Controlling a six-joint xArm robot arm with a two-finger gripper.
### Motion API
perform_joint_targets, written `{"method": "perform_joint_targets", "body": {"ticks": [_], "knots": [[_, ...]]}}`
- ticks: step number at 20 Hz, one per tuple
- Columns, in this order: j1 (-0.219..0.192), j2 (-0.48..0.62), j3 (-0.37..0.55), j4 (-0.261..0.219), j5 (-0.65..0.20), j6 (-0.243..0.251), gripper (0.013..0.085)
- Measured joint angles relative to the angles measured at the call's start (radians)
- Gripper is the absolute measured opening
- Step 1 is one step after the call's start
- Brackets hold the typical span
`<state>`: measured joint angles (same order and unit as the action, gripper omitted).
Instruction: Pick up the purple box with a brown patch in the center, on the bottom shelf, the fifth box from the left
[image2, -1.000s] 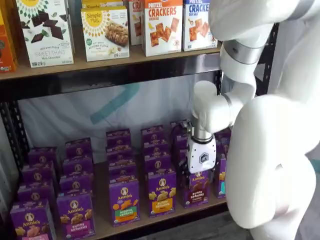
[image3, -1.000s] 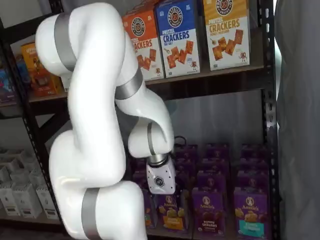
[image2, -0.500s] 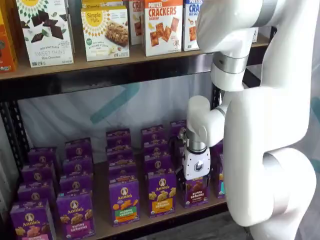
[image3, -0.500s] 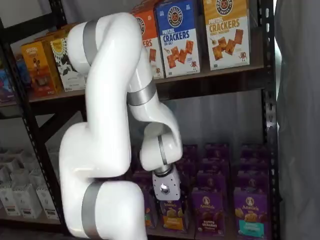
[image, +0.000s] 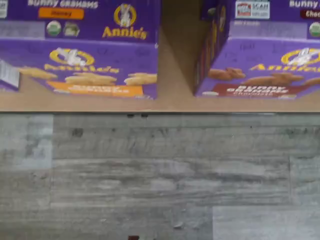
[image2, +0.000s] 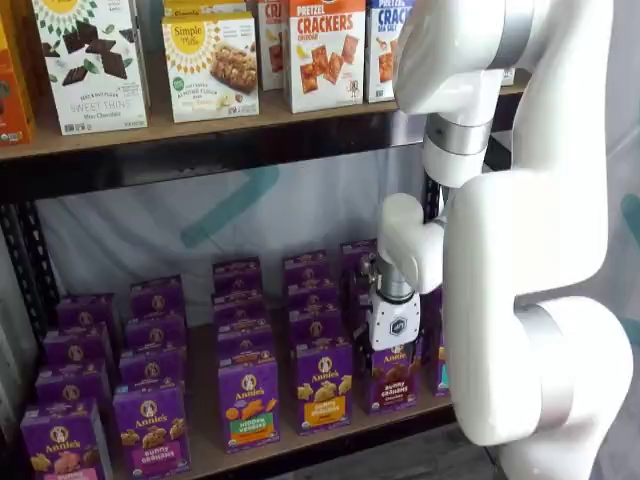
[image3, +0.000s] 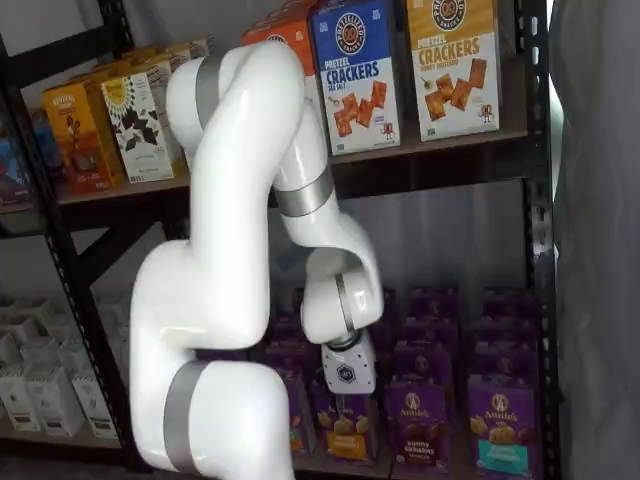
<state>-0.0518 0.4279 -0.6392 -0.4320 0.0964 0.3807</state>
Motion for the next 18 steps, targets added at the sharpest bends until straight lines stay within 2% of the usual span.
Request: {"method": "perform_joint_targets", "body": {"ticks": [3, 7, 10, 14, 15, 16, 18], "knots": [[-0.008, 0.034, -0.044, 0.050, 0.008, -0.058, 0.0850], [-0.024, 0.079, -0.103, 0.074, 0.009, -0.098, 0.0850], [-0.033, 0.109, -0.150, 0.129, 0.025, -0.161, 0.0850], [-0.049, 0.149, -0.219, 0.124, 0.053, -0.174, 0.0850], [-0.048, 0.155, -0.230, 0.140, 0.062, -0.189, 0.0850], [-0.042, 0.162, -0.244, 0.185, 0.075, -0.228, 0.0850], [-0.038, 0.175, -0.264, 0.218, 0.083, -0.256, 0.0850]]}}
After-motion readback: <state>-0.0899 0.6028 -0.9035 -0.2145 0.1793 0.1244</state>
